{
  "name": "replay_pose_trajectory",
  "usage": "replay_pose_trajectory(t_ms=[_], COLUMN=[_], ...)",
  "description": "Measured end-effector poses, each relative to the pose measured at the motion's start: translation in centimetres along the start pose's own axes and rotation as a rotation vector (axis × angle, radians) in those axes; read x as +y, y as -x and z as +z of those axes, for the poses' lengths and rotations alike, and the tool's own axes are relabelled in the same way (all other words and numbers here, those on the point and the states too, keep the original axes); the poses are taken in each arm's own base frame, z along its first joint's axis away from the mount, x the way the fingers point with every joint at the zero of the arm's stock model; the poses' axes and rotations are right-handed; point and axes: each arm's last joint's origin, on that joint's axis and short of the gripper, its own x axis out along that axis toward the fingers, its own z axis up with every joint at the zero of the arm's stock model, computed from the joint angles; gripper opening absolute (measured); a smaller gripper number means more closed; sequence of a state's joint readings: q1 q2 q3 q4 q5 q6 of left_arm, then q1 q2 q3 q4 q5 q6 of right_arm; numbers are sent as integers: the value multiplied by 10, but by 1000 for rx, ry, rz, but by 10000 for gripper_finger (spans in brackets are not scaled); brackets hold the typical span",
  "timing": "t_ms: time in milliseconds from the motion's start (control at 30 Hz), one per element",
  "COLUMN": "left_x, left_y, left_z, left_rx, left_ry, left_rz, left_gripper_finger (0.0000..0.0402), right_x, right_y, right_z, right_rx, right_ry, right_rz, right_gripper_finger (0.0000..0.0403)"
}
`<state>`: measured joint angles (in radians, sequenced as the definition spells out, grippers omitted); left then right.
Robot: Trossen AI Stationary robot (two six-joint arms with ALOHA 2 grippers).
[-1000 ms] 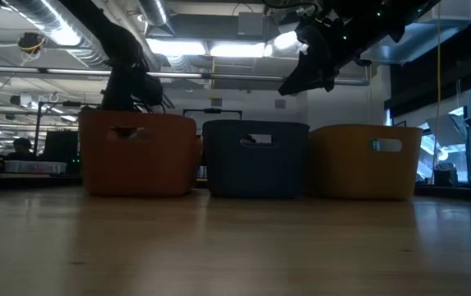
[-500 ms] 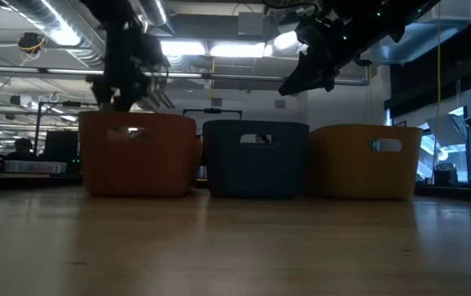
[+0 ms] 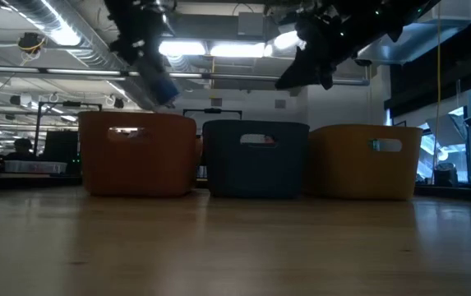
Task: Sort soda cans
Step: Put the blue-white soda can into the blue bin
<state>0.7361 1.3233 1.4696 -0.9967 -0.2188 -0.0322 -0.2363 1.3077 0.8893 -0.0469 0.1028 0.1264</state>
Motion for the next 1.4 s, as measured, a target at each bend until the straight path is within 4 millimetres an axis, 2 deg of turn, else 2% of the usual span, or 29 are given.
replay_pose_trajectory(t_ms=[233,433,600,767,1133,1267,1400], left_x=[-52,-91,-116,-127,-133,-136,-141], left_y=[10,13,17,18,17,13,4], left_z=[8,12,15,17,27,28,26], left_rx=[-129,-210,-293,-339,-440,-440,-398], left_ry=[-147,-238,-288,-306,-286,-286,-299], left_rz=[-301,-404,-463,-474,-508,-508,-510], left_gripper_finger=[312,312,312,306,299,298,294], right_x=[-1,1,4,4,5,5,3], right_y=[1,4,-10,-21,-22,-25,-23], right_z=[15,35,32,25,24,22,14], right_rx=[-158,-374,-398,-364,-353,-335,-239], right_ry=[35,29,34,33,39,10,16], right_rz=[-80,-63,-11,-26,13,7,-39], right_gripper_finger=[7,7,7,7,7,7,7])
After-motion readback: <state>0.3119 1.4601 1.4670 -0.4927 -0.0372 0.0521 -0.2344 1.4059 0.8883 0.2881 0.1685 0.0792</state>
